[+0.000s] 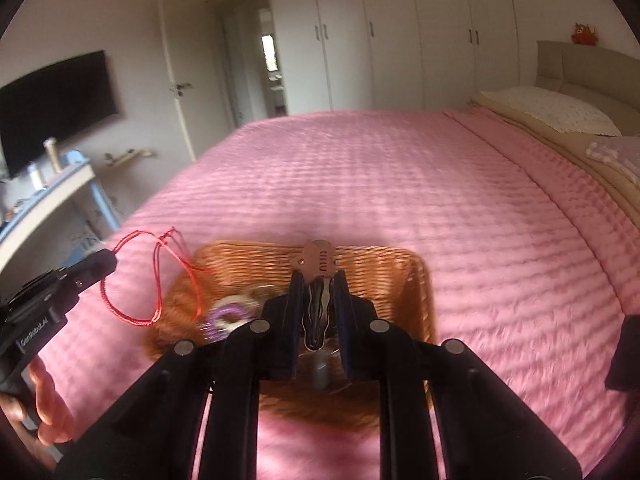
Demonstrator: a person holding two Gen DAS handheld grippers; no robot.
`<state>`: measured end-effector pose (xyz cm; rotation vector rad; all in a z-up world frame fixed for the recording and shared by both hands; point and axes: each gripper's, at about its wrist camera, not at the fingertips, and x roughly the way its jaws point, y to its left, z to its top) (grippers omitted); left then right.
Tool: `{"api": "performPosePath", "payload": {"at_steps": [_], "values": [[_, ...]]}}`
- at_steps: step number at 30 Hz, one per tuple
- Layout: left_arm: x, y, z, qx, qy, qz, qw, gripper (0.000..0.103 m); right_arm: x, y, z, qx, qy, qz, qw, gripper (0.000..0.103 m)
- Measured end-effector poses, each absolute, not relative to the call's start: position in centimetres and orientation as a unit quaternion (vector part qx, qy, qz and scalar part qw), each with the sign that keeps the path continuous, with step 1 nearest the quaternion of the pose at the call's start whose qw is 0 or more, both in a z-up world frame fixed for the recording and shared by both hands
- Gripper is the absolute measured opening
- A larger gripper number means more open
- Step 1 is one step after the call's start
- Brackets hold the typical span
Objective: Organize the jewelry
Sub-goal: 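Carry the red bracelet and hair clip into the basket and open both tools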
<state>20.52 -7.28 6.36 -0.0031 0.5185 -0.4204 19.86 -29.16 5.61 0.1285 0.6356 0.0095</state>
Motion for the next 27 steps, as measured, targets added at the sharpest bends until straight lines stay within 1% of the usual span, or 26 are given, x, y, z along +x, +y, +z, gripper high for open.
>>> {"api": "performPosePath", "payload": {"at_steps": [4, 9, 13, 17, 18, 19, 20, 21, 22, 25, 27], "values": [[23.5, -9.5, 3.7, 0.003, 0.277, -0.205, 0.939, 0.002, 23.5, -30.5, 2.6, 0.051, 0.358, -0.037, 0.932, 0.014], [26.0, -10.1, 0.9, -0.007, 0.306, -0.198, 0.931, 0.002, 25.9, -30.4, -1.0, 0.028, 0.405, -0.046, 0.913, 0.014], [26.7, -10.4, -0.5, 0.013, 0.322, -0.185, 0.928, 0.003, 26.5, -29.9, -2.5, 0.009, 0.421, -0.064, 0.905, 0.014], [26.9, -10.4, -1.2, 0.014, 0.339, -0.189, 0.921, 0.003, 26.4, -30.5, -3.0, 0.03, 0.431, -0.059, 0.9, 0.014], [26.8, -10.4, -1.2, 0.012, 0.339, -0.192, 0.921, 0.006, 26.4, -30.7, -3.0, 0.033, 0.432, -0.058, 0.9, 0.015], [26.8, -10.4, -1.2, 0.012, 0.34, -0.193, 0.92, 0.01, 26.3, -30.8, -2.8, 0.038, 0.432, -0.056, 0.899, 0.02], [26.7, -10.3, -1.1, 0.01, 0.341, -0.194, 0.92, 0.023, 26.0, -31.0, -2.6, 0.045, 0.432, -0.054, 0.899, 0.026], [26.5, -10.1, -1.0, 0.007, 0.337, -0.193, 0.921, 0.034, 25.5, -31.4, -2.2, 0.061, 0.424, -0.044, 0.903, 0.034], [26.3, -10.0, -0.8, 0.006, 0.333, -0.193, 0.923, 0.036, 25.1, -31.5, -1.9, 0.07, 0.42, -0.038, 0.904, 0.037], [25.3, -9.8, 0.1, 0.01, 0.321, -0.195, 0.927, 0.036, 23.8, -31.4, -0.7, 0.074, 0.405, -0.041, 0.91, 0.038], [24.3, -9.7, 0.9, 0.008, 0.313, -0.199, 0.929, 0.04, 22.6, -31.5, 0.3, 0.086, 0.396, -0.034, 0.914, 0.038]]}}
